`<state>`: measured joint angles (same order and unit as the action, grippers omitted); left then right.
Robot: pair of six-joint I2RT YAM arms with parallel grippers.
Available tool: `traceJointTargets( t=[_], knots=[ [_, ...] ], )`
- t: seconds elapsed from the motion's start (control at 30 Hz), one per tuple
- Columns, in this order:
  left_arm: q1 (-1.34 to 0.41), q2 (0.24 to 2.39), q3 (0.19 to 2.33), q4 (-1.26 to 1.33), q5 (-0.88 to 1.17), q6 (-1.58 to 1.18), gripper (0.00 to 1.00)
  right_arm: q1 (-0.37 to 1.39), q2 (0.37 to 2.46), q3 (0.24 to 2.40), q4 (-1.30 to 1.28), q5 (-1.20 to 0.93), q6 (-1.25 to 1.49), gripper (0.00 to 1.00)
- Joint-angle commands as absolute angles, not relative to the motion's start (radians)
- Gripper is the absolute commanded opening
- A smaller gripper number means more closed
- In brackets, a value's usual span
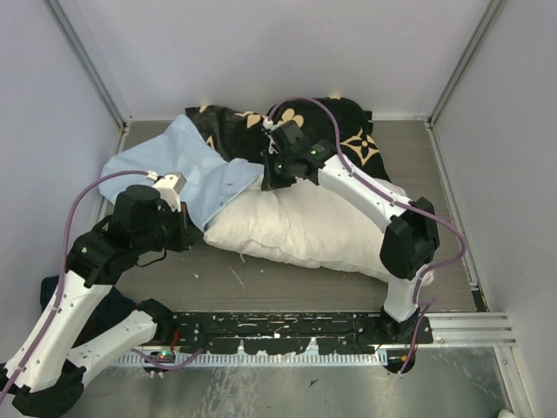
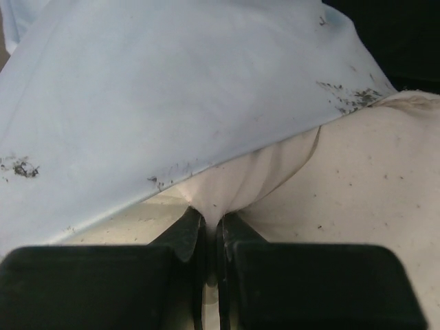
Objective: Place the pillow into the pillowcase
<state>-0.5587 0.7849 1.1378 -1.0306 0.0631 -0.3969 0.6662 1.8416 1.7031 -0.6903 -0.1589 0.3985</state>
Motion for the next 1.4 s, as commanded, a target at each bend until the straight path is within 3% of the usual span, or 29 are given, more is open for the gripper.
traceJointTargets(
  t=[0.0,0.37,0.8,0.87,0.97,1.07,1.37],
  knots=[
    [-0.561,0.785,1.157,-1.019,0.132,-0.405,0.0,0.66,1.787,1.771,-0.578,0.149,0.378,0.01],
    [-0.562,0.789,1.105,-1.021,0.147,-0.411,0.0,0.686,1.722,1.697,-0.486,0.424,0.422,0.01],
    [-0.564,0.827,1.049,-0.926,0.192,-0.476,0.0,0.746,1.866,1.696,-0.428,0.401,0.453,0.01],
    [-0.563,0.828,1.033,-0.913,0.188,-0.486,0.0,0.746,1.846,1.659,-0.424,0.375,0.454,0.08],
    [-0.563,0.829,1.008,-0.887,0.186,-0.5,0.0,0.735,1.781,1.605,-0.412,0.307,0.444,0.35],
    [-0.563,0.847,0.995,-0.861,0.19,-0.509,0.0,0.723,1.723,1.576,-0.438,0.25,0.434,0.52],
    [-0.571,0.888,0.988,-0.834,0.174,-0.512,0.0,0.746,1.426,1.46,-0.527,-0.008,0.372,0.6]
  ],
)
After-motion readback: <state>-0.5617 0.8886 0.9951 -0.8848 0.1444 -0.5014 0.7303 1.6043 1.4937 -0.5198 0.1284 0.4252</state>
